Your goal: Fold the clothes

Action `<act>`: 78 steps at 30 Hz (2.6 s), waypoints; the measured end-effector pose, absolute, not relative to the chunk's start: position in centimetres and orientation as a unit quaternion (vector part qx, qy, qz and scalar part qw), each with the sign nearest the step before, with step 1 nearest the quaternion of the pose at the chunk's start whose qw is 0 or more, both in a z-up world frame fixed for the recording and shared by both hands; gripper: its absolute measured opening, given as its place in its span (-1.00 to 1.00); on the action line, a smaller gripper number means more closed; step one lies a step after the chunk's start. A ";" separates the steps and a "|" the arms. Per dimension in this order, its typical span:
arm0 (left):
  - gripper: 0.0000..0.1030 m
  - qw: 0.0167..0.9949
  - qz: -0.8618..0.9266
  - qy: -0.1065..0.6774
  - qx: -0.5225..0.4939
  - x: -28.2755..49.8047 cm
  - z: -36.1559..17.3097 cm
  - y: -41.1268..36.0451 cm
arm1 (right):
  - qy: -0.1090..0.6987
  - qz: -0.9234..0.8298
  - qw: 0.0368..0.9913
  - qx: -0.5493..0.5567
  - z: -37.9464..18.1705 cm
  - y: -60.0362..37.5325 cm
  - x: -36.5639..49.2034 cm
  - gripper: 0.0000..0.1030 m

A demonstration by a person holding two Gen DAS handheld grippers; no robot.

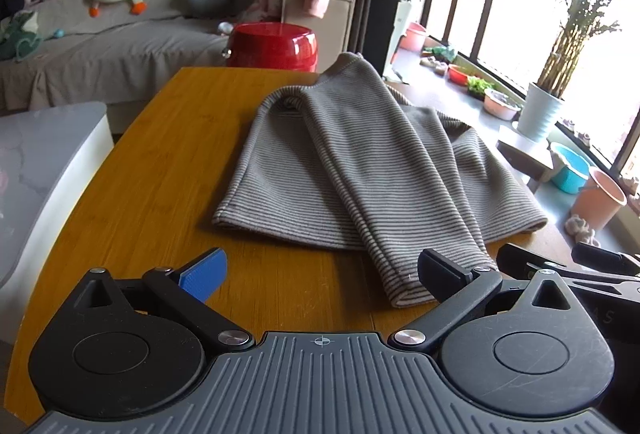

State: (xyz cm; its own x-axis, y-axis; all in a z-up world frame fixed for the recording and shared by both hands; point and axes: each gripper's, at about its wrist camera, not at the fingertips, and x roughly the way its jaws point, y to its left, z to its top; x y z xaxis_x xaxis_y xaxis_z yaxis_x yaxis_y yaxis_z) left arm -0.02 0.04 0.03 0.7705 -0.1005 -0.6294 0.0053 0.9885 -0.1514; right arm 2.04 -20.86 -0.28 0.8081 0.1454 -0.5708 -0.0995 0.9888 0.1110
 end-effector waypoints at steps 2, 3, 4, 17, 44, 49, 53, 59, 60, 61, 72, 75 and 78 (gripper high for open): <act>1.00 0.939 -0.029 0.336 -0.072 -0.1 0.2 0.2 | 0.304 0.064 0.950 0.037 -0.2 -20.8 2.0 1.00; 1.00 0.938 -0.030 0.337 -0.077 -0.2 0.3 0.6 | 0.304 0.063 0.950 0.037 -0.1 -20.8 2.0 1.00; 1.00 0.937 -0.031 0.338 -0.082 -0.2 0.3 1.0 | 0.304 0.063 0.950 0.037 0.0 -20.8 2.0 1.00; 1.00 0.930 -0.008 0.366 -0.043 0.0 -0.1 -0.1 | 0.304 0.063 0.950 0.025 -0.1 -20.5 1.5 1.00; 1.00 0.924 -0.007 0.380 -0.040 0.1 -0.2 -0.1 | 0.310 0.065 0.948 0.024 -0.2 -20.5 1.7 1.00; 1.00 0.924 -0.007 0.381 -0.040 0.2 -0.3 -0.1 | 0.311 0.066 0.948 0.026 -0.3 -20.6 1.8 1.00; 1.00 0.923 -0.007 0.382 -0.039 0.2 -0.3 -0.1 | 0.310 0.066 0.948 0.026 -0.4 -20.6 1.8 1.00; 1.00 0.923 -0.007 0.382 -0.039 0.2 -0.3 -0.1 | 0.310 0.067 0.948 0.027 -0.4 -20.6 1.7 1.00; 1.00 0.923 -0.007 0.382 -0.039 0.3 -0.3 -0.1 | 0.310 0.067 0.948 0.027 -0.4 -20.5 1.7 1.00; 1.00 0.923 -0.007 0.383 -0.039 0.3 -0.3 -0.1 | 0.310 0.067 0.948 0.026 -0.4 -20.5 1.7 1.00; 1.00 0.922 -0.007 0.385 -0.038 0.3 -0.3 -0.2 | 0.309 0.067 0.948 0.026 -0.3 -20.6 1.6 1.00; 1.00 0.922 -0.007 0.385 -0.038 0.2 -0.3 -0.2 | 0.308 0.068 0.948 0.026 -0.3 -20.6 1.6 1.00; 1.00 0.922 -0.006 0.385 -0.038 0.1 -0.3 -0.2 | 0.309 0.069 0.948 0.026 -0.4 -20.5 1.5 1.00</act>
State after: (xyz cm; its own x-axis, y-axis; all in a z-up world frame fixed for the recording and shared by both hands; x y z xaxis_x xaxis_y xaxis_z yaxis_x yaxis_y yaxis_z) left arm 0.15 -0.19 -0.29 0.7035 -0.0409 -0.7095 -0.0183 0.9970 -0.0756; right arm 1.48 -20.52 -0.38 0.7999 0.1468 -0.5819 -0.1151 0.9891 0.0913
